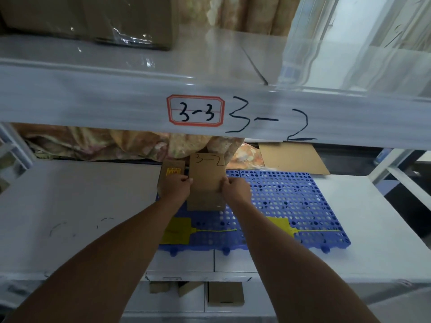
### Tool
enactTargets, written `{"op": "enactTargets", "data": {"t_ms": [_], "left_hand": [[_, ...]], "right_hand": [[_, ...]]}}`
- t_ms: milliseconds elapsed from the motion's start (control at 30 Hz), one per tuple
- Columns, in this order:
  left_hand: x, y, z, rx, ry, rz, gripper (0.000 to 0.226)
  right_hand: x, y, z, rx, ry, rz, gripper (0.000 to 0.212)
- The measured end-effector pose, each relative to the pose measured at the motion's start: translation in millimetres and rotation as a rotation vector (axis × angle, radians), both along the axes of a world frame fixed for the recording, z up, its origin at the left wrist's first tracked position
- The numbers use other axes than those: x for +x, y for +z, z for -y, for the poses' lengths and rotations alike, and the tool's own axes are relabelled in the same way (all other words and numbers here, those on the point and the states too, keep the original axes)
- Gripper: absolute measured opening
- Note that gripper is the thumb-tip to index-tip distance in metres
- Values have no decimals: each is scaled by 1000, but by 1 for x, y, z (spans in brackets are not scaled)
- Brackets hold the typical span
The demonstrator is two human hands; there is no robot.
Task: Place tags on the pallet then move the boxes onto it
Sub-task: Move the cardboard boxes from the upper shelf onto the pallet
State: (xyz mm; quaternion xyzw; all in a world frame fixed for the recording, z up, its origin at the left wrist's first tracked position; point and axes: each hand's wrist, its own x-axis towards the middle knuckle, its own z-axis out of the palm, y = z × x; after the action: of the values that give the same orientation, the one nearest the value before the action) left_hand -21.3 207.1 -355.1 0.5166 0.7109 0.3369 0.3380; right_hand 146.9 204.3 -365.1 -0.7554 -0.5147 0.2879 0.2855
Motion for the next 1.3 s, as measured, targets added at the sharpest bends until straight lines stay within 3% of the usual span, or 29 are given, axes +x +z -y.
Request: {"op": "enactTargets", "data": {"t_ms": [233, 333, 433, 567, 800, 933, 1133, 1233, 1300], "left_hand": [[-1, 2, 0, -28, -26, 0, 34], [-1, -1, -1, -7, -3, -14, 23], [-3, -1, 0, 22, 30, -45, 42], [-4, 9, 8, 97, 34, -49, 40], [-26, 30, 23, 60, -162, -176, 28], [-47, 42, 37, -17, -307, -322, 77], [-62, 102, 73, 46, -483, -667, 90], [-72, 132, 93, 2, -517, -693, 103], [-82, 148, 107, -14, -582, -621, 100]], "right_hand": [[-2, 0, 0, -18, -1, -4, 39], [-2, 3, 1, -38, -2, -6, 42], [-3, 7, 3, -47, 17, 23, 43], [3, 13, 11, -60, -73, 43, 48], [18, 37, 43, -38, 22, 196, 49], [13, 66, 67, -98, 192, 275, 42], [-10, 124, 94, -127, 441, 553, 55], [-29, 156, 117, -185, 534, 676, 62], [-42, 182, 136, -229, 574, 650, 60]]}}
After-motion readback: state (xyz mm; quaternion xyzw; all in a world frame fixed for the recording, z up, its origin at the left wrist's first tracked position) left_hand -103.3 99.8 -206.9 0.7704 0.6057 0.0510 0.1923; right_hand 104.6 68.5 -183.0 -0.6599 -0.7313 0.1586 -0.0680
